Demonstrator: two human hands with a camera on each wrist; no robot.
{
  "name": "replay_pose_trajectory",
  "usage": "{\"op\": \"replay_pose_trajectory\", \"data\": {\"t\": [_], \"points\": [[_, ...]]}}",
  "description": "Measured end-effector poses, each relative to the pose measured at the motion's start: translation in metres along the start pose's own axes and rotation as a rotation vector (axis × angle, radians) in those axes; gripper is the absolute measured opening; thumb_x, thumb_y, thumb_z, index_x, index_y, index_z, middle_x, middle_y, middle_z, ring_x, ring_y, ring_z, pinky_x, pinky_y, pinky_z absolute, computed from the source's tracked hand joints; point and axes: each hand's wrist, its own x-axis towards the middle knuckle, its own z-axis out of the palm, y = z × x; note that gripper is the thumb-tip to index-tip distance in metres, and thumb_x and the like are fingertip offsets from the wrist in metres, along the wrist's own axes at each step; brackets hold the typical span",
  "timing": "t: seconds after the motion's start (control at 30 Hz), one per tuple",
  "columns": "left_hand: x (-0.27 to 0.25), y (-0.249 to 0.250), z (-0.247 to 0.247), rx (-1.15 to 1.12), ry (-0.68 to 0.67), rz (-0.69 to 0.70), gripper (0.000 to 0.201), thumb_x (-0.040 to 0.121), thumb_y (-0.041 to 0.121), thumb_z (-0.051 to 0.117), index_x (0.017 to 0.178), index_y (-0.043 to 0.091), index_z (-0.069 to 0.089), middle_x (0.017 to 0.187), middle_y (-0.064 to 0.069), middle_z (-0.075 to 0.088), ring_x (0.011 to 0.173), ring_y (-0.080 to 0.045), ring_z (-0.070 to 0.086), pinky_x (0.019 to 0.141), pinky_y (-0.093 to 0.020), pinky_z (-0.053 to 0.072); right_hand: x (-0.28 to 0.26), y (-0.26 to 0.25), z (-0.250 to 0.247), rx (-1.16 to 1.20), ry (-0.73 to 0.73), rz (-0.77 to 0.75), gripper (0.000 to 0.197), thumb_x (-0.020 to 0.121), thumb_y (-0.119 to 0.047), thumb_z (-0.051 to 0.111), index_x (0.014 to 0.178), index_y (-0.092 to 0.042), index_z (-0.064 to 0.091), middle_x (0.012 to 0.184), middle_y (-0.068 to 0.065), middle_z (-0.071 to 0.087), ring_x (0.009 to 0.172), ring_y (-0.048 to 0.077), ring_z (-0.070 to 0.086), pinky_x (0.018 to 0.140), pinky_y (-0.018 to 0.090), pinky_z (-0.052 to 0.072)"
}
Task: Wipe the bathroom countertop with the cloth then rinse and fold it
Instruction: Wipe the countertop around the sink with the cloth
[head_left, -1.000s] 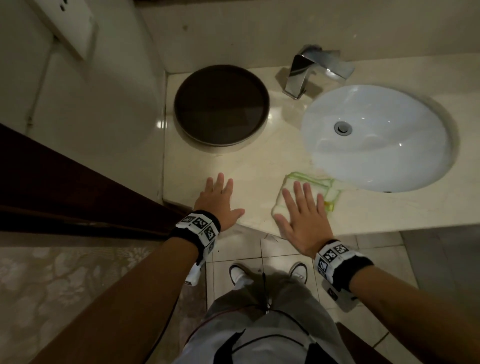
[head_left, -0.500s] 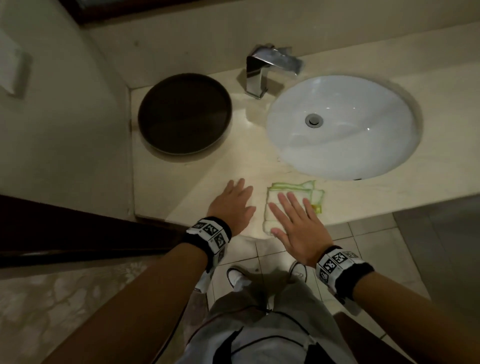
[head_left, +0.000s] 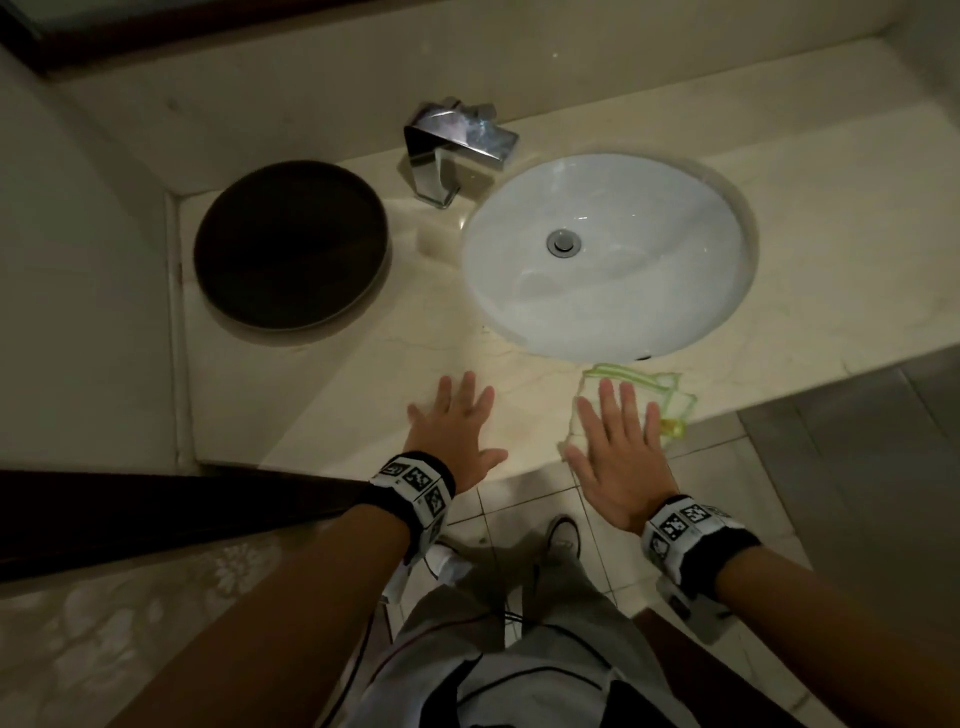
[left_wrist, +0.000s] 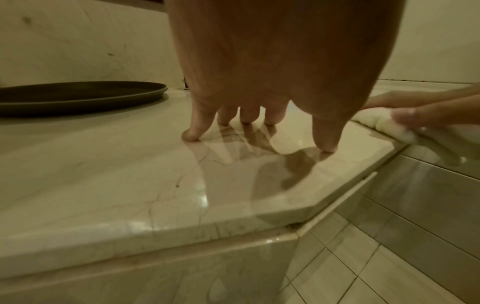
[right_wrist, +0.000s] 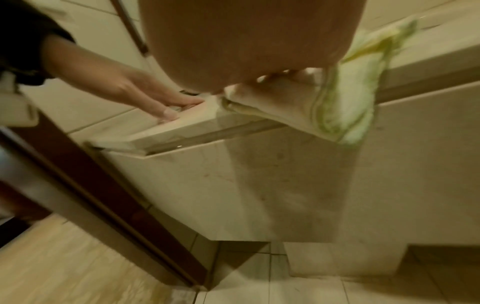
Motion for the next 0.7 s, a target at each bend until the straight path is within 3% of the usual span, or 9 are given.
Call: {"op": "replay_pose_trajectory", "data": {"t": [0.17,0.3,0.57,0.7], "points": [[0.000,0.000,-0.001,-0.003,0.004,-0.005,0.084,0.092,0.064,0.038,0.153,0.027,-0.003,0.160,-0.004,-0.019,0.148,-0.032,-0.010,0.112,-0.063,0.020,0.019,-0.048,0.003,-0.023,0.012,-0.196,0.066,0.099,-0.052,0.019,0.154,-0.016,0.015,0.160,0.019,0.007,0.147,0.042,-0.001,0.113,0.067,0.010],[-0.001,0.000,-0.003,-0.048,0.021,-0.005,0.082,0.092,0.063,0.041,0.154,0.028,0.001,0.161,-0.002,-0.014,0.148,-0.030,-0.007,0.113,-0.062,0.019,0.027,-0.065,0.004,-0.015,-0.003,-0.181,0.067,0.099,-0.050,0.023,0.153,-0.011,0.019,0.161,0.018,0.010,0.148,0.040,0.001,0.114,0.065,0.008],[0.000,-0.001,-0.002,-0.110,0.028,-0.032,0.087,0.088,0.061,0.052,0.154,0.032,0.004,0.162,0.003,-0.011,0.149,-0.026,-0.005,0.115,-0.061,0.015,0.024,-0.025,0.005,0.012,0.052,-0.282,0.065,0.096,-0.046,0.028,0.154,-0.018,0.021,0.162,0.007,0.009,0.150,0.027,0.002,0.118,0.055,0.008],[-0.003,0.001,-0.006,-0.120,0.014,-0.031,0.088,0.088,0.061,0.052,0.153,0.032,0.002,0.161,0.002,-0.012,0.149,-0.025,-0.007,0.116,-0.059,0.013,0.020,0.029,-0.005,-0.006,0.049,-0.209,0.066,0.095,-0.048,0.024,0.155,-0.022,0.013,0.163,0.006,0.001,0.150,0.025,-0.005,0.119,0.055,0.007]]}}
